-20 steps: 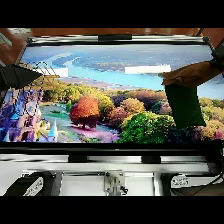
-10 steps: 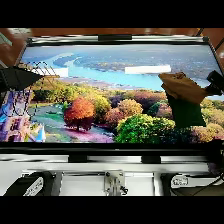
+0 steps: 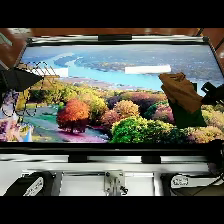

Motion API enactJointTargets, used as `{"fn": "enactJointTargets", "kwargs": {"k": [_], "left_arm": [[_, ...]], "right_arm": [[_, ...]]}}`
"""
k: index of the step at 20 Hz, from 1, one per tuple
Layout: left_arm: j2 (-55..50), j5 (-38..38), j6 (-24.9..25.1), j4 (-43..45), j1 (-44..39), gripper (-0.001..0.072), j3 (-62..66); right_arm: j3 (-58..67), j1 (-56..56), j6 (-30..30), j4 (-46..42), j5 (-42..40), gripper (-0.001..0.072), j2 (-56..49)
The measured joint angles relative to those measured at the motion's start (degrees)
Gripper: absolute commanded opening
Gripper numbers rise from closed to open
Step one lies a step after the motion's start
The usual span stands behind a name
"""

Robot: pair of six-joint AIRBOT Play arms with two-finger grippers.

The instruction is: Fold the shirts.

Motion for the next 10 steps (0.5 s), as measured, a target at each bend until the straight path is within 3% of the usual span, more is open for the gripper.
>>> {"fn": "enactJointTargets", "kwargs": {"k": [4, 5, 6, 7, 10], "left_arm": [[0.0, 0.0, 0.0, 0.0, 0.0, 0.0035, 0.0], [0.0, 0.0, 0.0, 0.0, 0.0, 0.0035, 0.0], [0.0, 0.0, 0.0, 0.0, 0.0, 0.0035, 0.0], [0.0, -0.1, 0.0, 0.0, 0.0, 0.0035, 0.0], [0.0, -0.1, 0.0, 0.0, 0.0, 0.0035, 0.0]], "right_arm": [[-6.5, 0.0, 1.6, 0.2, -1.3, 0.0083, 0.0], [-7.7, 0.0, 1.7, 0.1, -1.6, 0.0158, 0.0], [-8.7, 0.0, 2.1, 0.0, -1.9, 0.0466, 0.0], [-9.3, 0.0, 2.1, -0.2, -2.4, 0.0538, 0.0], [-10.2, 0.0, 0.5, -0.4, -3.2, 0.0537, 0.6]]}}
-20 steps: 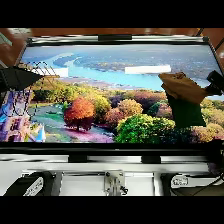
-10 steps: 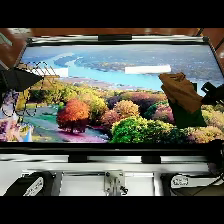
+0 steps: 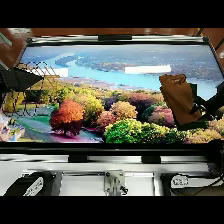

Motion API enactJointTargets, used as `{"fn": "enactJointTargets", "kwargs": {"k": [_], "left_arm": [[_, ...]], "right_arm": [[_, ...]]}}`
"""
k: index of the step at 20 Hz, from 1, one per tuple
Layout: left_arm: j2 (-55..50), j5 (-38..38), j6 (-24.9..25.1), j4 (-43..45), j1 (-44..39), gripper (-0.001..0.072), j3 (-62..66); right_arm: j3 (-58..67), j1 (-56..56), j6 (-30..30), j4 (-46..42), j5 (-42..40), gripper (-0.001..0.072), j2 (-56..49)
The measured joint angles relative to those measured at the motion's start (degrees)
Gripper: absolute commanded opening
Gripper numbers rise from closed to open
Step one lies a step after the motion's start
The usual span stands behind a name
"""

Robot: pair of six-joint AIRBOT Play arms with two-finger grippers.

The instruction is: Fold the shirts.

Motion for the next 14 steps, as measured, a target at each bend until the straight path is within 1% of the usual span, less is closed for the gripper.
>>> {"fn": "enactJointTargets", "kwargs": {"k": [2, 4, 5, 7, 9, 10, 12, 13, 14], "left_arm": [[-0.1, 0.0, 0.0, 0.0, 0.0, 0.0035, 0.0], [-0.5, 0.0, 0.3, 0.0, 0.0, 0.0034, 0.0], [-0.8, 0.0, 0.7, 0.1, 0.0, 0.0033, 0.0], [-2.0, 1.0, 1.2, 2.2, -0.8, 0.0032, 0.0], [-4.2, 2.6, 0.5, 8.4, -3.2, 0.0032, 0.1], [-6.0, 3.1, -1.0, 13.1, -5.1, 0.0032, 0.3], [-10.5, 2.0, -4.1, 23.3, -9.6, 0.0035, 1.7], [-13.2, 0.1, -5.3, 28.2, -12.0, 0.0098, 2.7], [-15.6, -1.5, -6.1, 32.2, -14.2, 0.0346, 3.8]], "right_arm": [[1.0, 0.0, -0.7, -1.8, -0.7, 0.0537, 1.5], [4.0, 0.0, -1.4, -3.2, 1.5, 0.0535, 3.9], [5.8, 0.0, -1.5, -2.9, 4.0, 0.0534, 5.4], [9.3, 0.6, -2.2, 0.2, 12.6, 0.0534, 9.2], [11.1, 3.4, -3.7, 3.3, 21.6, 0.0534, 12.9], [11.7, 5.7, -4.7, 3.7, 24.3, 0.0534, 14.1], [12.1, 12.0, -6.1, 2.7, 25.4, 0.0535, 15.0], [12.1, 15.4, -6.6, 1.9, 23.4, 0.0536, 14.4], [12.0, 18.3, -6.9, 1.7, 21.0, 0.0536, 13.3]]}}
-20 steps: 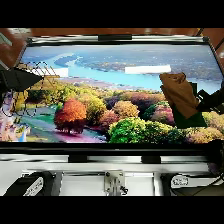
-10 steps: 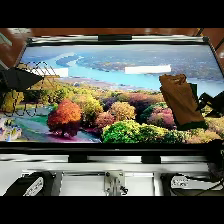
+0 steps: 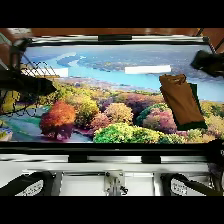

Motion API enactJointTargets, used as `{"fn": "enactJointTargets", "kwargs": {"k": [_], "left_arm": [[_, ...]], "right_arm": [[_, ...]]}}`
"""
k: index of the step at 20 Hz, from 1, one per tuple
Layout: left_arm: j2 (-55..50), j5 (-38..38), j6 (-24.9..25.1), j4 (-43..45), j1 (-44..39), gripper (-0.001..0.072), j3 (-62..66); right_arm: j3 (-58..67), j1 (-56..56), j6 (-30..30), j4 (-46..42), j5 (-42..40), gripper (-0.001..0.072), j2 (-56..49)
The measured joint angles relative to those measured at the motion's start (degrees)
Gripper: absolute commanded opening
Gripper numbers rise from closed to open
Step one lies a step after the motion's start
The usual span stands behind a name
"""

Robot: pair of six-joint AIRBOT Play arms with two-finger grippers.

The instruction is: Fold the shirts.

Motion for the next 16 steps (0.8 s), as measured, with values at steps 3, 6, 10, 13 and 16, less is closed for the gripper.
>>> {"fn": "enactJointTargets", "kwargs": {"k": [3, 6, 10, 13, 16], "left_arm": [[-5.8, -4.1, -2.1, 8.7, -4.9, 0.0608, 2.3], [-8.8, -6.4, -4.8, 14.6, -6.4, 0.0608, 3.3], [-10.1, -7.5, -6.3, 17.8, -6.1, 0.0608, 3.7], [-10.6, -7.9, -6.7, 18.7, -6.0, 0.0608, 3.8], [-10.8, -8.0, -6.9, 19.1, -5.9, 0.0608, 3.8]], "right_arm": [[-0.2, 7.2, -0.2, 0.6, -6.9, 0.0536, -4.2], [-0.3, 12.1, 2.8, 1.6, -10.1, 0.0535, -6.9], [-0.3, 15.4, 5.0, 2.0, -11.2, 0.0536, -8.2], [-0.3, 16.1, 5.5, 2.1, -11.1, 0.0536, -8.5], [-0.3, 16.5, 5.8, 2.1, -10.8, 0.0536, -8.7]]}}
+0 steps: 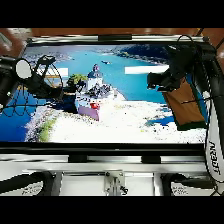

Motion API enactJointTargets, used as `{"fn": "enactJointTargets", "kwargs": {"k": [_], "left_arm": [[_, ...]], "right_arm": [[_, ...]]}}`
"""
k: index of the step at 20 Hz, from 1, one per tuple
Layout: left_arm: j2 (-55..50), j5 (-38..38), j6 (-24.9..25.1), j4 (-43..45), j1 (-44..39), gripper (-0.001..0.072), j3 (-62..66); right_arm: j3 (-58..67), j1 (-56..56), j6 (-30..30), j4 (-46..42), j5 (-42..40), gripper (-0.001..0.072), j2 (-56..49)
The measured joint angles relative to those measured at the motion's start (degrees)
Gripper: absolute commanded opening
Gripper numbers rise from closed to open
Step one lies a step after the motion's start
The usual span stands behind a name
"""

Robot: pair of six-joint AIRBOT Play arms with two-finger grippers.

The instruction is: Fold the shirts.

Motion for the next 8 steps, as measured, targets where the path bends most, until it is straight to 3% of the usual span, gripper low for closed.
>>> {"fn": "enactJointTargets", "kwargs": {"k": [8], "left_arm": [[-0.2, -0.1, -0.1, 0.3, 0.0, 0.0608, 0.0]], "right_arm": [[0.0, 0.1, 0.1, -0.1, 0.1, 0.0535, 0.0]]}}
